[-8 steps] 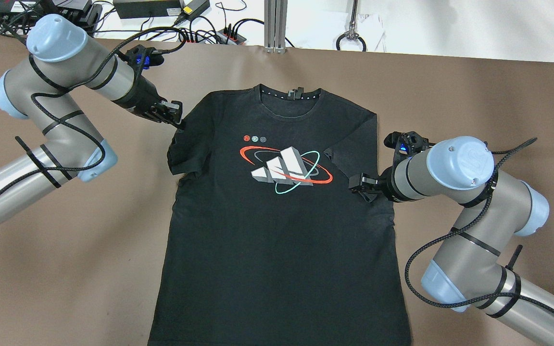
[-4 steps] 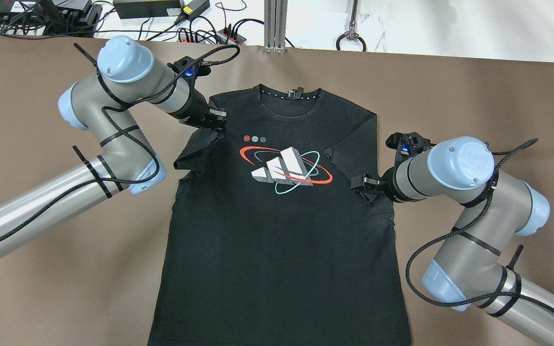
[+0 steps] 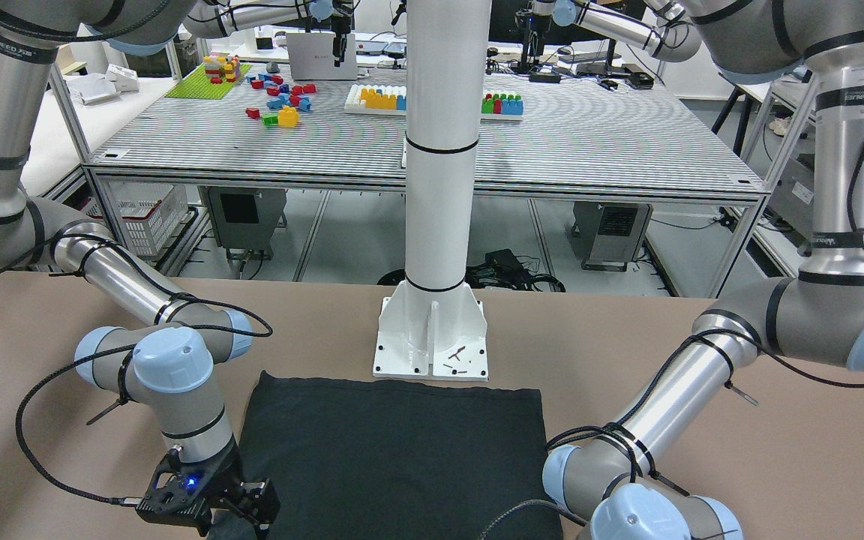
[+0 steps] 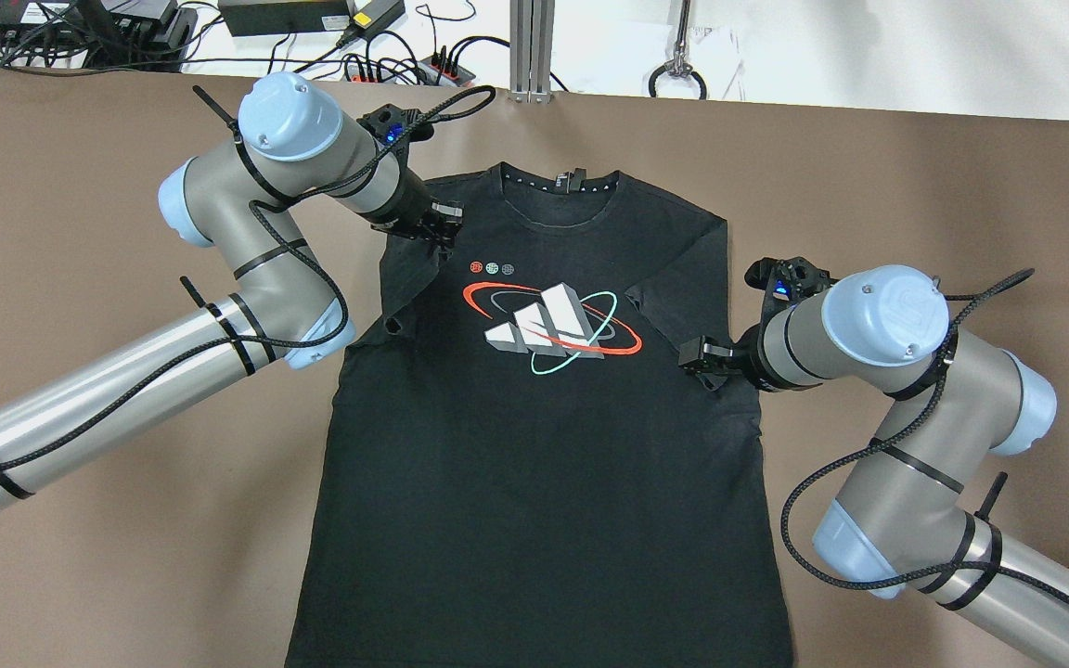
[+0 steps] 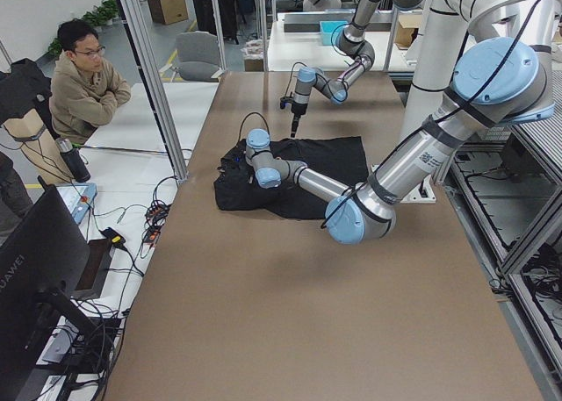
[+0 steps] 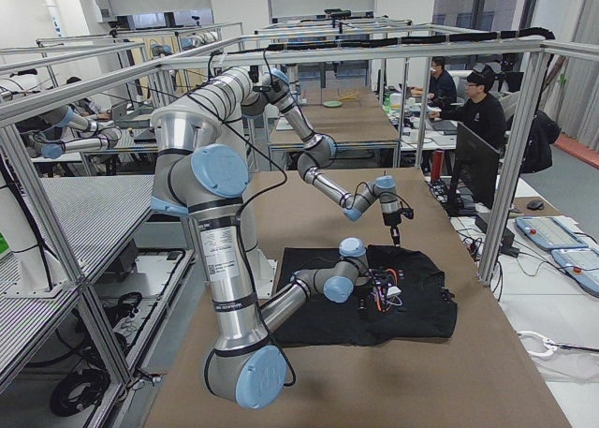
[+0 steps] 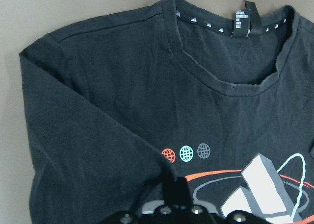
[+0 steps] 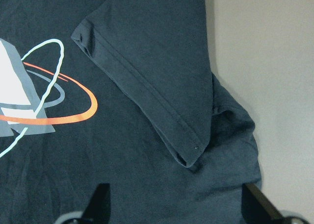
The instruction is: Fold clothes
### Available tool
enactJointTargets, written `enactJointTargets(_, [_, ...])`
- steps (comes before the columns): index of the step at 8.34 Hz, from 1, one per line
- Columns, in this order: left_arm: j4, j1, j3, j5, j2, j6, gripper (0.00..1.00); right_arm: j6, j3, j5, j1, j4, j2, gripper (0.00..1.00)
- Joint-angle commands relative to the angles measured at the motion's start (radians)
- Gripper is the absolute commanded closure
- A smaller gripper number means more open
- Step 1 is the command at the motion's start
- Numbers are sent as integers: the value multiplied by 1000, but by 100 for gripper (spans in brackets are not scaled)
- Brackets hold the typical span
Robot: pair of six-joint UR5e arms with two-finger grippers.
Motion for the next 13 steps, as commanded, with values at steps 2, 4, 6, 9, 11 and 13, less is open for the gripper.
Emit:
enactJointTargets(2, [-30, 69, 1, 77, 14, -42, 100, 0, -6, -5, -2, 1, 3, 6])
enactJointTargets(4, [-31, 81, -2, 77, 13, -75, 68, 2, -6, -5, -2, 1, 3, 5])
enactJointTargets(6, [-30, 78, -29, 75, 14, -80, 1, 2, -6, -14, -7, 1, 0, 6])
enactJointTargets(9, [-28, 83, -159, 83, 152, -79, 0, 2, -8, -26, -11, 0, -2, 6])
enactJointTargets(11, [-28, 116, -236, 106, 227, -112, 0, 2, -6, -26, -11, 1, -2, 5])
enactJointTargets(13, [-30, 164, -275, 146, 266, -143, 0, 2, -6, -26, -11, 1, -6, 6])
